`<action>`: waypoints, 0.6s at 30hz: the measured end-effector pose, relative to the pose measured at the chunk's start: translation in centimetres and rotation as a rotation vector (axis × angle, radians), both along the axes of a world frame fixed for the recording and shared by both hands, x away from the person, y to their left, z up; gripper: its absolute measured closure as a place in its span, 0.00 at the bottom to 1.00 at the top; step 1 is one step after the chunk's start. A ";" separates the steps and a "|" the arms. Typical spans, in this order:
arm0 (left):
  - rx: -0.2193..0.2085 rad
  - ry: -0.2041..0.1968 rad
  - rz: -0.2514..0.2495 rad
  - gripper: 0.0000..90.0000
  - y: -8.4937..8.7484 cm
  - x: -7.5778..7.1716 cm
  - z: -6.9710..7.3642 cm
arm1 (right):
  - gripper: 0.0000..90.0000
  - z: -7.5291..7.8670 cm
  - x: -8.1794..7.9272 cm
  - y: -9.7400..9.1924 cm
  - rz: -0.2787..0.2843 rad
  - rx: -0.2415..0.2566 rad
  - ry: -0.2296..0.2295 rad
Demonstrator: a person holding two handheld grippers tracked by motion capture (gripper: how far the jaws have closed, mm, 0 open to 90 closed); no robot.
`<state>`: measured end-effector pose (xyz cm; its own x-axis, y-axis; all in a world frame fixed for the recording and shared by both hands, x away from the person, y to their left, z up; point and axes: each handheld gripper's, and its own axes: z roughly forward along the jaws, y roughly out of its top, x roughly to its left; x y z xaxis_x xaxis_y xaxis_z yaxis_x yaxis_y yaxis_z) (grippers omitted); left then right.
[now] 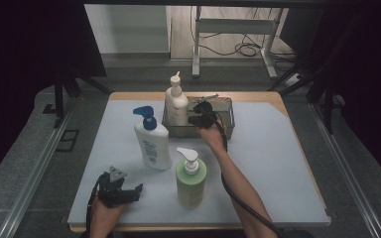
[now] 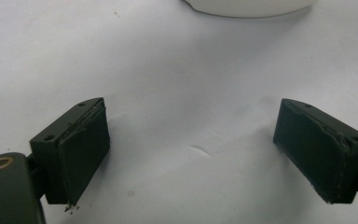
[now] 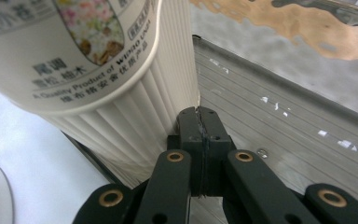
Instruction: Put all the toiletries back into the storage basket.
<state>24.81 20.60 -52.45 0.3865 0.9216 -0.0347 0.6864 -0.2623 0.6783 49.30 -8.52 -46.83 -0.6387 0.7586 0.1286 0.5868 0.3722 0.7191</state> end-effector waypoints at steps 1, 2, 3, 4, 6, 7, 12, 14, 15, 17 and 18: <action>-0.001 0.000 0.000 0.11 0.0 0.0 0.0 | 1.00 0.0 0.0 0.1 0.003 0.000 0.001; -0.001 0.000 0.000 0.11 0.0 0.0 0.0 | 1.00 0.0 0.0 0.3 0.004 0.002 0.003; -0.001 0.000 0.000 0.11 0.0 0.0 0.0 | 1.00 0.0 0.0 0.4 0.005 0.001 0.002; -0.001 0.000 0.000 0.11 0.0 0.0 0.0 | 1.00 -0.1 0.0 0.5 0.007 0.001 0.001; 0.004 0.002 -0.003 0.11 0.0 0.0 0.0 | 1.00 -0.1 0.0 0.7 0.012 -0.001 -0.001; -0.001 0.000 0.001 0.11 0.0 0.0 0.0 | 1.00 -0.1 0.0 0.9 0.011 0.001 0.001; 0.004 0.002 -0.003 0.11 0.0 0.0 0.0 | 1.00 -0.1 0.0 1.4 0.020 -0.004 -0.002; 0.004 0.002 -0.003 0.11 0.0 0.0 0.0 | 1.00 -0.1 0.0 1.5 0.024 -0.005 -0.005; 0.004 0.002 -0.003 0.11 0.0 0.0 0.0 | 1.00 -0.1 0.0 1.6 0.020 -0.003 -0.004; 0.004 0.002 -0.003 0.11 0.0 0.0 0.0 | 1.00 0.0 0.1 1.7 0.017 -0.002 -0.005; 0.003 0.004 -0.003 0.11 0.0 0.0 0.0 | 1.00 0.0 0.1 1.7 0.017 0.000 -0.006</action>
<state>24.83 20.65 -52.42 0.3893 0.9205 -0.0334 0.6880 -0.2664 0.6751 49.38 -6.79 -46.85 -0.6526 0.7474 0.1245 0.5760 0.3827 0.7224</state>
